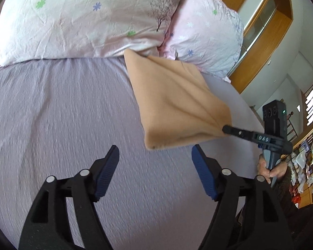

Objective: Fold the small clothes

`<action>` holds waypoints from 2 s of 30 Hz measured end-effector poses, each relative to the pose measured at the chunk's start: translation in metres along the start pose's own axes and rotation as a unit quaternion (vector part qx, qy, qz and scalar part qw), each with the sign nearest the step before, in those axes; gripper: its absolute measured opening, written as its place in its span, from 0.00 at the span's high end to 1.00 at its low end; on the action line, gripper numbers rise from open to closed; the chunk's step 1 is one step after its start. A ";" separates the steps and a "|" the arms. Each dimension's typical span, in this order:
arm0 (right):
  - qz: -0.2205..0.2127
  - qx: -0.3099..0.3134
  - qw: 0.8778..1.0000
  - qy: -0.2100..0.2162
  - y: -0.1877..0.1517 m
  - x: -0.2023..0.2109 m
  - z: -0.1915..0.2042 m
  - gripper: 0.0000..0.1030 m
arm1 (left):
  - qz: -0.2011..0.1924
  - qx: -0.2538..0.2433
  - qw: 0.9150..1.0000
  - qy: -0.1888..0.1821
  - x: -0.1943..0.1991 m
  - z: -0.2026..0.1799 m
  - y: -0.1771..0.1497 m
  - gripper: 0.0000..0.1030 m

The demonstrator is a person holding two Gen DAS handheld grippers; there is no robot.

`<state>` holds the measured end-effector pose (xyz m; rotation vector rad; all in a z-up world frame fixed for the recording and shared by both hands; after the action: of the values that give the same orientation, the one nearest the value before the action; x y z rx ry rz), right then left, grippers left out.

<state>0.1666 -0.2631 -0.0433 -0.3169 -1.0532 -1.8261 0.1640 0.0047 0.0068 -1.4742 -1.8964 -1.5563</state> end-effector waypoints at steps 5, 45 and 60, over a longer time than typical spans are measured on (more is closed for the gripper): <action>-0.051 0.022 0.997 -0.054 -0.009 0.034 0.016 0.02 | 0.005 -0.016 0.997 0.076 -0.002 -0.014 -0.019 0.05; 0.024 0.055 0.945 -0.321 -0.052 -0.027 0.037 0.01 | 0.040 -0.033 0.975 0.218 -0.052 -0.013 -0.026 0.02; 0.026 0.050 0.944 -0.324 -0.052 -0.027 0.036 0.01 | 0.040 -0.033 0.975 0.218 -0.052 -0.013 -0.026 0.02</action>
<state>0.1281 -0.2109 -0.0658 -0.9184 -1.5570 -1.6412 0.1610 -0.0306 -0.0406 -1.0992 -1.5279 -1.7447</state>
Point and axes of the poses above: each gripper's, at about its wrist camera, not at the fingertips, and x roughly against the way its jaws point, z to its left, y to its top, the point moved 6 cm from there along -x, roughly the way its jaws point, and after that the axes turned 3 degrees about z, right-handed, at the moved point
